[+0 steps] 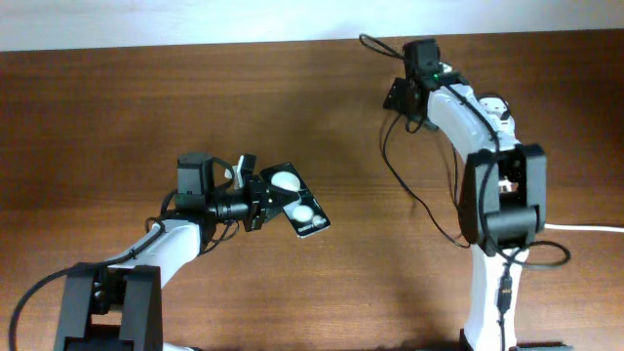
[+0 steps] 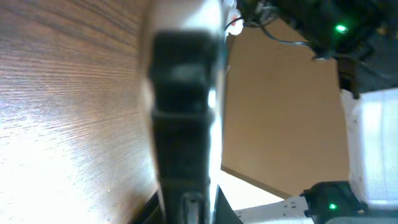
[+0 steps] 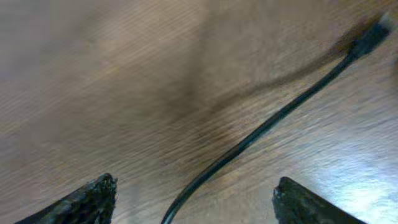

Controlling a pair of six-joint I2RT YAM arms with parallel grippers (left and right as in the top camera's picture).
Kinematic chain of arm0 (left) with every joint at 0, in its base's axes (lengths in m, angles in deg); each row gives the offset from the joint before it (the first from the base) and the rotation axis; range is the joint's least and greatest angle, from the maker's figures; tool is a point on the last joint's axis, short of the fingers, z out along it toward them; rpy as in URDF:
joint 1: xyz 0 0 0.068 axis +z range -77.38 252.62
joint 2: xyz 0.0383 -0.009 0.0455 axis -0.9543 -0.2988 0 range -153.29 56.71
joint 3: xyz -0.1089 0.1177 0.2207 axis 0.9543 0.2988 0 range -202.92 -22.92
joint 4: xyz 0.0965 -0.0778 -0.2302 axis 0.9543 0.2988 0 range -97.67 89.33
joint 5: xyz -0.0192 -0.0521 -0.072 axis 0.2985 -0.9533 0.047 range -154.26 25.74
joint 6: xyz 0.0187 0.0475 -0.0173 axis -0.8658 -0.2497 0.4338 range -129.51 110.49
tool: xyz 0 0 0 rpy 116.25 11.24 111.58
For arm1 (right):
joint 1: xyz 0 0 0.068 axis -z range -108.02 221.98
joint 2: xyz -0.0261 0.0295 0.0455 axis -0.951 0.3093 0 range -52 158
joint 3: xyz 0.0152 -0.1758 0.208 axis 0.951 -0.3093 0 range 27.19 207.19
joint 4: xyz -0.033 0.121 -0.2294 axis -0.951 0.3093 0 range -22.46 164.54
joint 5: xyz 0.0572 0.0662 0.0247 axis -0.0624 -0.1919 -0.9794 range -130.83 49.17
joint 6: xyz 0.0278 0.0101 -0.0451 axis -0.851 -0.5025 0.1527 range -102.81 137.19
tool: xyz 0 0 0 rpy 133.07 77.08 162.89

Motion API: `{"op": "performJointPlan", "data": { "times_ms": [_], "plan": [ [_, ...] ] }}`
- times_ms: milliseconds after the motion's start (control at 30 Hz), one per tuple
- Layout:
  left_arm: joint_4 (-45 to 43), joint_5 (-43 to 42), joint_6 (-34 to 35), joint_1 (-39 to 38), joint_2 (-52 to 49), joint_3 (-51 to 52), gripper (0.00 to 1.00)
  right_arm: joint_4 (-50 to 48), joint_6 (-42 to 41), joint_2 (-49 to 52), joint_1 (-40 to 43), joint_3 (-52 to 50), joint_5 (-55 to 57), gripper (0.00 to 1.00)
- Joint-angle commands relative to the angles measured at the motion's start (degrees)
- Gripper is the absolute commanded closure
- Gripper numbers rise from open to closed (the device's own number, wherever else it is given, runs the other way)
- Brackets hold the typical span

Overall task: Plug charger to phone and switch on socket
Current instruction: 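Lift the cable plug with the right gripper toward the held phone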

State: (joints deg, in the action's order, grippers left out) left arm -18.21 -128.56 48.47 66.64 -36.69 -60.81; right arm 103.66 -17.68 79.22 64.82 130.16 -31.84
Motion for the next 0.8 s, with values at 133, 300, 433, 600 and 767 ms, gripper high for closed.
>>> {"op": "performJointPlan", "data": {
  "times_ms": [133,300,433,600,767],
  "plan": [
    [-0.33,-1.95,-1.27,0.09,0.17,-1.05,1.0,-3.96,2.6,2.56,0.0,1.27,-3.54,0.8],
    [-0.33,-1.97,-1.27,0.09,0.17,-1.05,1.0,11.41,10.91,-2.32,-3.23,1.27,-9.88,0.96],
    [-0.33,-3.08,-1.25,0.09,0.17,-1.05,1.0,33.46,10.88,-3.63,-8.59,1.18,-11.98,0.96],
    [-0.33,-3.48,-1.25,0.09,0.17,-1.05,1.0,36.0,10.84,-3.63,-11.96,1.16,-5.11,0.18],
    [-0.33,-3.48,-1.25,0.09,0.17,-1.05,1.0,26.34,9.99,-3.13,-9.9,1.07,-0.11,0.01]
  ]
}}
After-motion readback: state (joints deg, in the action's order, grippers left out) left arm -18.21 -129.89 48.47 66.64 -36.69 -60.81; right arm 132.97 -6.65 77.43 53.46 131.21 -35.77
